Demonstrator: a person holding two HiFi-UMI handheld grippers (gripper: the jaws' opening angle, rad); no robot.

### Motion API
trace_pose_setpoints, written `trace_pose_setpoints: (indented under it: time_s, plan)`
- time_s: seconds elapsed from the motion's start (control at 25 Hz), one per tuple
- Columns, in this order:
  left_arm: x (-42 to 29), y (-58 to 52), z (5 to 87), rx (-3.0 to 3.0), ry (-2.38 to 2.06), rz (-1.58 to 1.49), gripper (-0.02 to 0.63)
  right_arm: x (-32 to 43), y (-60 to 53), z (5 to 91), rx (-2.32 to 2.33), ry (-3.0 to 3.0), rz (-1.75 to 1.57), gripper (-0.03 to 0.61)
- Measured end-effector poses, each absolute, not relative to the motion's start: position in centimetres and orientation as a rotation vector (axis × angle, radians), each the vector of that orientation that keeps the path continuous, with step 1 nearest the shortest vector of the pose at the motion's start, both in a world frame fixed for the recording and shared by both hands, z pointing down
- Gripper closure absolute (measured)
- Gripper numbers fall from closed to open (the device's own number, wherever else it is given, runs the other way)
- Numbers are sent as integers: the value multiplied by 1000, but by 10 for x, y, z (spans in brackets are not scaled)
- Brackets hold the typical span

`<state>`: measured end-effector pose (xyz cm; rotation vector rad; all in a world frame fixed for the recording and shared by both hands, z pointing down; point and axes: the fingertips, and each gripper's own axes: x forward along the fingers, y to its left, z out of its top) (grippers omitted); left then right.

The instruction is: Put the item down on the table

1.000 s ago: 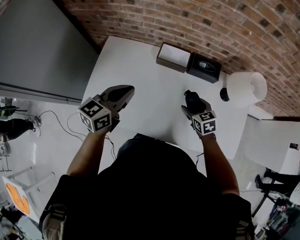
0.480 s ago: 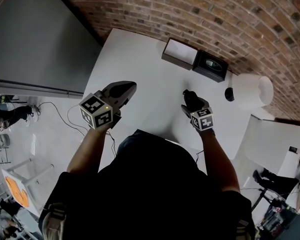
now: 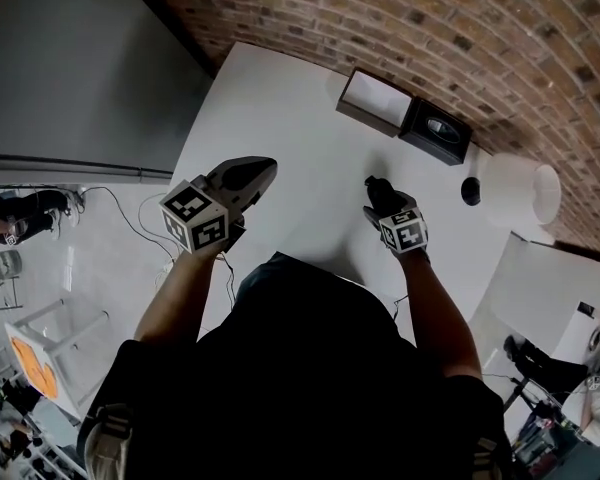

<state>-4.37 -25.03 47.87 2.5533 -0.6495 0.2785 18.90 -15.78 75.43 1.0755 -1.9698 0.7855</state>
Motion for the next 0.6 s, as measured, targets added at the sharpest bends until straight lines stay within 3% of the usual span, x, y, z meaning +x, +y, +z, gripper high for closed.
trace_pose_setpoints:
  time_s: [0.6]
  plan:
    - [-60, -281, 504, 2485, -688, 312, 597, 173, -178, 814, 913, -1871, 856, 219]
